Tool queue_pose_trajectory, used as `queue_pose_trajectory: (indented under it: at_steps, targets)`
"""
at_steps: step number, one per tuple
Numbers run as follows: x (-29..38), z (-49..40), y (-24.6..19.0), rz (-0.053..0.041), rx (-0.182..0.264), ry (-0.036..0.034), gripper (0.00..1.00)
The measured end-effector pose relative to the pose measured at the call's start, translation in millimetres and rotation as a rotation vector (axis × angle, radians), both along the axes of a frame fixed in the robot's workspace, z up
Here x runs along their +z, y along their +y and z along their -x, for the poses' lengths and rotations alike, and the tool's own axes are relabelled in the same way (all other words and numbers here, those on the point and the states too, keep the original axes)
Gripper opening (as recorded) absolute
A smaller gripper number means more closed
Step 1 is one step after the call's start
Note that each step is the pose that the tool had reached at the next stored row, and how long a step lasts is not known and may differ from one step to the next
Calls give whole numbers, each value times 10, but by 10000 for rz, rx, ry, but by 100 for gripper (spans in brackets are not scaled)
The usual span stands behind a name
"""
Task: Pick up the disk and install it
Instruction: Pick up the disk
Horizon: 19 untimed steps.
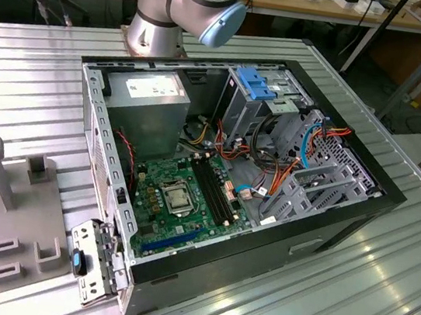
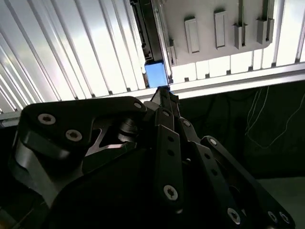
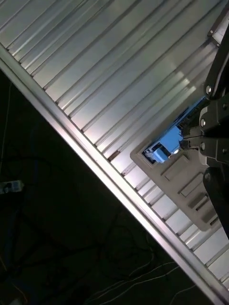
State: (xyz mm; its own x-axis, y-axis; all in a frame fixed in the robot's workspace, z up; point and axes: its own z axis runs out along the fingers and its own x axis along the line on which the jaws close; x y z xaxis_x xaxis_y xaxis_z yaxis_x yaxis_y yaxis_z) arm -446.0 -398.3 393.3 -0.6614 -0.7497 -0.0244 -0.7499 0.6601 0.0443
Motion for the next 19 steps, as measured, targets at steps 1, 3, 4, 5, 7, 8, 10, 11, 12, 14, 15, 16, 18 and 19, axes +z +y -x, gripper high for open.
queue_pose_trajectory:
  at_steps: [1, 3, 4, 5, 7, 8, 10, 11, 12, 14, 15, 16, 18, 19]
  targets:
    - [0, 0, 0, 0, 169, 0, 11]
    - [0, 0, 0, 0, 722, 0, 11]
    - [0, 0, 0, 0, 905, 0, 11]
    - [0, 0, 0, 0, 1049, 0, 11]
    - [0, 0, 0, 0, 1479, 0, 11]
    - [0, 0, 0, 0, 1627, 0, 11]
    - [0, 0, 0, 0, 1967, 0, 11]
    - [-1, 0, 0, -1, 2157, -1, 11]
    - [-1, 0, 0, -1, 2325, -1, 11]
    - [-1, 0, 0, 0, 2716, 0, 11]
    - [-1, 0, 0, 0, 2916, 0, 11]
    - [-2, 0, 0, 0, 3093, -1, 11]
    - [-7, 0, 0, 4, 3331, -2, 11]
    - [-11, 0, 0, 19, 3514, 1, 11]
